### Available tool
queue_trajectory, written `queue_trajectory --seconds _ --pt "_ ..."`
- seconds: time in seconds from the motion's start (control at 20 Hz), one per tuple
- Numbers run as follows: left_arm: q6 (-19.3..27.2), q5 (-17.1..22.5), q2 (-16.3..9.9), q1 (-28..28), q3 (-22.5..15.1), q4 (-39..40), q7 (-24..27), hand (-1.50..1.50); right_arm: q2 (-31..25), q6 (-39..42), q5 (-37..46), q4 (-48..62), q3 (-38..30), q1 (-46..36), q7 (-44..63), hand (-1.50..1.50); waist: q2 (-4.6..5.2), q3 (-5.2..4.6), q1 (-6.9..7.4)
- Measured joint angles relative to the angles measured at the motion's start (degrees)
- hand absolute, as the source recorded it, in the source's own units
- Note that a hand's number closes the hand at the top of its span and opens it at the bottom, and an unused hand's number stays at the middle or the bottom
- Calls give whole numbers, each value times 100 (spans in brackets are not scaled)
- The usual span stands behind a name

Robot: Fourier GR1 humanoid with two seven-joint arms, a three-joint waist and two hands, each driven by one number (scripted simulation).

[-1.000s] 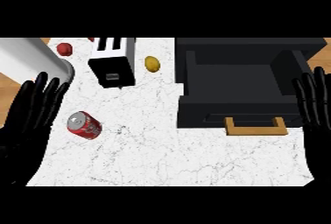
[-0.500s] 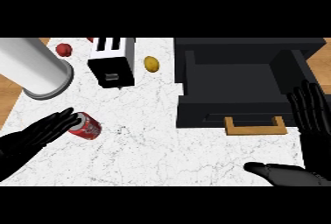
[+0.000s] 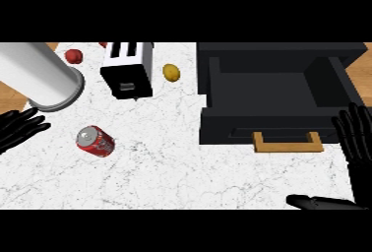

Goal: Pick up the can, place it into the drawer and close the drawer

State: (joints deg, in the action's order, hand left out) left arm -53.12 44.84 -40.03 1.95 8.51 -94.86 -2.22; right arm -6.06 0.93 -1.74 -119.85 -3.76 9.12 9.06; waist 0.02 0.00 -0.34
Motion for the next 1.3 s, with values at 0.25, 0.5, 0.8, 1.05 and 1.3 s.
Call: queue_trajectory --seconds 0.25,0.5,0.8,1.05,1.3 --pt "-95 -63 119 292 89 432 -228 -150 76 147 -73 -123 -76 364 -178 -150 -2 0 -5" --pt "-138 -489 472 513 116 700 -311 -150 145 217 -17 -102 -92 453 -281 -150 -2 1 5" --pt "-214 -998 868 795 158 1045 -279 -150 75 474 -201 16 -381 548 -486 -150 -2 0 2" --pt "-377 -1898 1270 984 271 1559 205 -150 83 557 -223 54 -497 524 -491 -150 1 0 -3" --pt "-345 -2597 1526 885 348 1682 582 -150 95 697 -264 175 -667 573 -666 -150 -1 -1 6"
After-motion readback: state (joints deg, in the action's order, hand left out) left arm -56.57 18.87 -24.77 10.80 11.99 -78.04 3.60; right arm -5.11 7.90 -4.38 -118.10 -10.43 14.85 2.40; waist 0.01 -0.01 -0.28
